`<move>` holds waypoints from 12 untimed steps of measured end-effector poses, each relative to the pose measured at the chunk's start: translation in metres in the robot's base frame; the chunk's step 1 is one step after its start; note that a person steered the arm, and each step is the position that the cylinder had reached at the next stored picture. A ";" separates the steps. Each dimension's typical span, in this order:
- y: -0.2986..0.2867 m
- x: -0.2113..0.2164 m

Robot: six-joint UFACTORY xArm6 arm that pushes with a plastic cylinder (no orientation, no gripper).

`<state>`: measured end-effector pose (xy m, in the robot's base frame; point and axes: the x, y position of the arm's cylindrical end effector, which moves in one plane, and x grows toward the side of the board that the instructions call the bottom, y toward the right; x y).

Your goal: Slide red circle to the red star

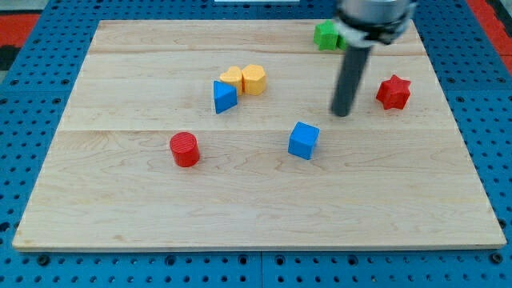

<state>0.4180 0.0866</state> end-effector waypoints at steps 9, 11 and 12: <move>-0.182 0.012; -0.056 -0.004; -0.021 -0.012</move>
<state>0.4058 0.0657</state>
